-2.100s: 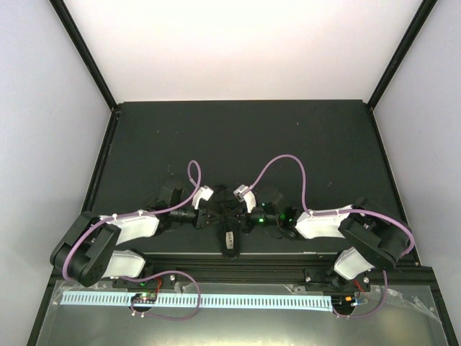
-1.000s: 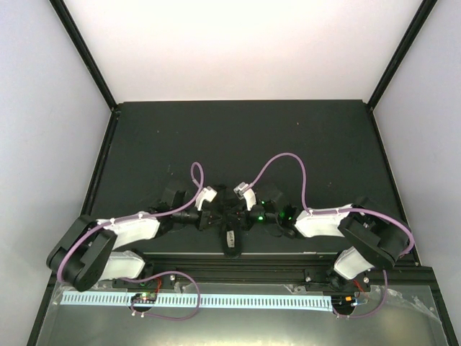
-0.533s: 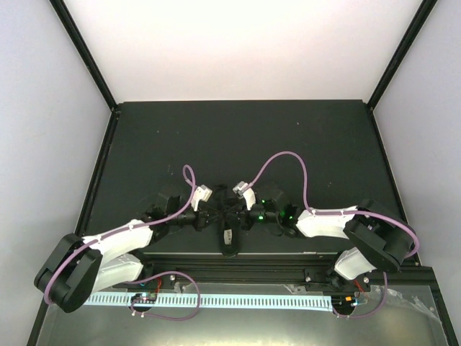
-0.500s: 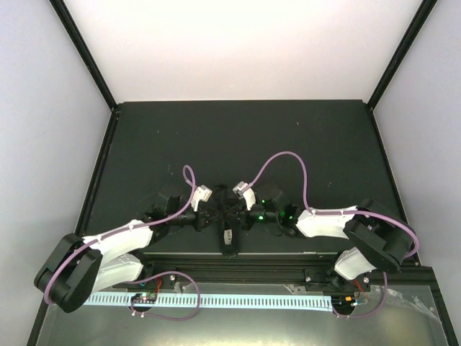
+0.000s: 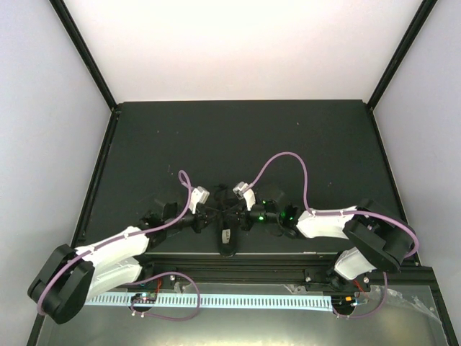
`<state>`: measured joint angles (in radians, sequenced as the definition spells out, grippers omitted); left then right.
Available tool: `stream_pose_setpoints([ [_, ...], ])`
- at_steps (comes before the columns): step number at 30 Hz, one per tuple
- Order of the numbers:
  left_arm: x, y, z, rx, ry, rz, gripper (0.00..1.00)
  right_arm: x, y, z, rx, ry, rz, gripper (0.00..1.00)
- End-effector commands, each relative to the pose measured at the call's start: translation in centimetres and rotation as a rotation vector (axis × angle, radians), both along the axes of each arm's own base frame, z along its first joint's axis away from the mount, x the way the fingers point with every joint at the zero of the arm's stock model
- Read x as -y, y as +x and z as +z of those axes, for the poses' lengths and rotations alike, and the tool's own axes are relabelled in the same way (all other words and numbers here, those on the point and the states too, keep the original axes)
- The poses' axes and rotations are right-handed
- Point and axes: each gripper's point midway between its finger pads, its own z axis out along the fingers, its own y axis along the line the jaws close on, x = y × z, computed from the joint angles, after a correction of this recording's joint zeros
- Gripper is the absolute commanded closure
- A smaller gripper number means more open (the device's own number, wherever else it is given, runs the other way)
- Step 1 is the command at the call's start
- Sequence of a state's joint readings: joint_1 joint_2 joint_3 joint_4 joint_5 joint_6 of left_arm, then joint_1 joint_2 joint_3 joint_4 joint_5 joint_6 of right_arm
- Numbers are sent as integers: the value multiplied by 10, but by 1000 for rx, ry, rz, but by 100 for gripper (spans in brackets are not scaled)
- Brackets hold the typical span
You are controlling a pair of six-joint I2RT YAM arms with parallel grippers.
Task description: Tie the shoes
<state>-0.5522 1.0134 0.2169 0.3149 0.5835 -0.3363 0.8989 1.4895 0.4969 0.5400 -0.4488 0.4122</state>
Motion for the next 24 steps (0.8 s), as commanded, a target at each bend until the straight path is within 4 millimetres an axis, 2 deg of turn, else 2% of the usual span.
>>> stream_pose_setpoints([
  [1,-29,40,4,145,82,223,98,12,-19,-28,-91,-72,39,98],
  [5,-28,39,-1,132,95,216,98,11,-19,-24,-92,-63,39,98],
  [6,-26,38,-2,122,90,203,98,11,-18,-22,-91,-61,34,95],
  [8,-18,32,-2,103,66,153,98,12,-16,-21,-88,-62,18,83],
  [10,-12,27,-4,78,46,111,98,14,-15,-20,-82,-59,3,66],
  [12,-9,23,-6,58,37,92,98,17,-15,-19,-79,-57,-10,56],
  [19,-13,26,-2,66,41,124,98,28,-18,-22,-80,-75,-50,49],
  [24,-22,29,7,141,66,169,98,32,-17,-23,-80,-103,-120,45],
])
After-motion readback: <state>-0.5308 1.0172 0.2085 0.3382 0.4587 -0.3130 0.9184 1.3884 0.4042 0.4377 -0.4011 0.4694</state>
